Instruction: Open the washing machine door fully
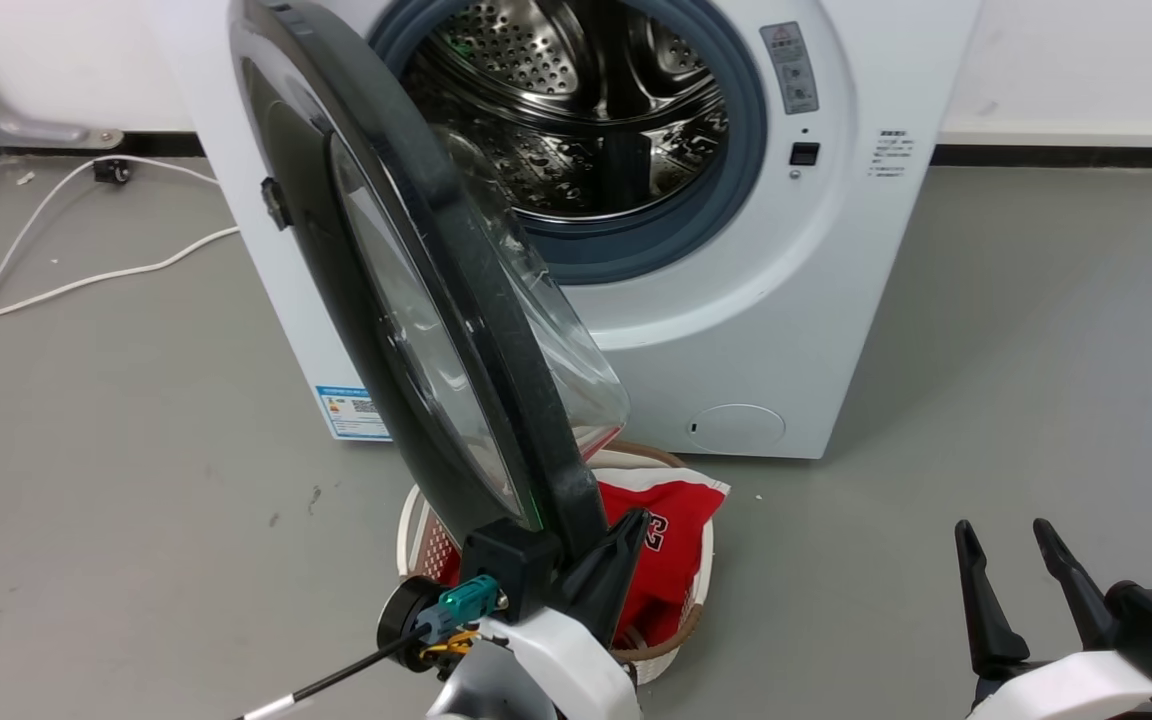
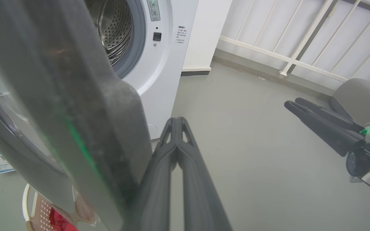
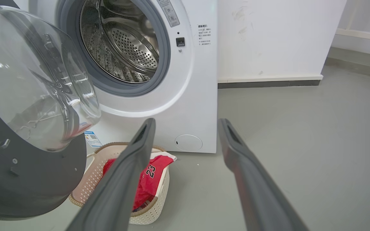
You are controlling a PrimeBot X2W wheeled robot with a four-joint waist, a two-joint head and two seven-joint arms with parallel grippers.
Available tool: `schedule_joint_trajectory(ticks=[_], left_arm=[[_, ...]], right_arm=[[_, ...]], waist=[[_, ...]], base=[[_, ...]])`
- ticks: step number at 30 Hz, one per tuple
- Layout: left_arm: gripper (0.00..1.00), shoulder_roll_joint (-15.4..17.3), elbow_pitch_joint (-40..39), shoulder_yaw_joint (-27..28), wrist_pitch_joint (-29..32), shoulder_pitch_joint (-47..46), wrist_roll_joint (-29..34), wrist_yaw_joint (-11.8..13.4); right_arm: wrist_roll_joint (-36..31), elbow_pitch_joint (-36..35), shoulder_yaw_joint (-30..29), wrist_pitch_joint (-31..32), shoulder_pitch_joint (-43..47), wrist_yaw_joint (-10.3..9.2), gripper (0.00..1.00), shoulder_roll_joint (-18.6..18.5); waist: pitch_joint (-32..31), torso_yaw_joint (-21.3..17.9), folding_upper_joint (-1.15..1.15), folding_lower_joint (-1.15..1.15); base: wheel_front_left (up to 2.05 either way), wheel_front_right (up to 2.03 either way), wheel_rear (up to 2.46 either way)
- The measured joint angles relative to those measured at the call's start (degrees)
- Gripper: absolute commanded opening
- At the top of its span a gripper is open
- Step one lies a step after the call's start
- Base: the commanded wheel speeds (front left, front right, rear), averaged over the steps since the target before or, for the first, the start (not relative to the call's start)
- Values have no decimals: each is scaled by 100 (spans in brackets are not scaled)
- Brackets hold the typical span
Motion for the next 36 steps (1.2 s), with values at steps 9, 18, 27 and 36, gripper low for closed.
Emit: schedule_joint_trajectory(ticks=[9,18,27,36], left_arm=[[0,76,-434,76,-62,250,-69,167],[0,91,-870,64,-47,360,-77,263],[0,123,-973,174,-137,393,-89,381],[0,255,-934,614,-357,505,-176,611]], right_arm=[[9,-46,-48,48,14,0,100,4],[20,-102,-79,93,14,0,100,7],[44,-149,-140,131,-3,0,100,-3],[52,-183,-157,176,-52,0,100,-18]], waist=[[-1,392,0,0],[44,980,0,0],[129,1656,0,0],[171,2199,0,0]], base=[[0,0,0],[0,0,0],[0,0,0],[0,0,0]])
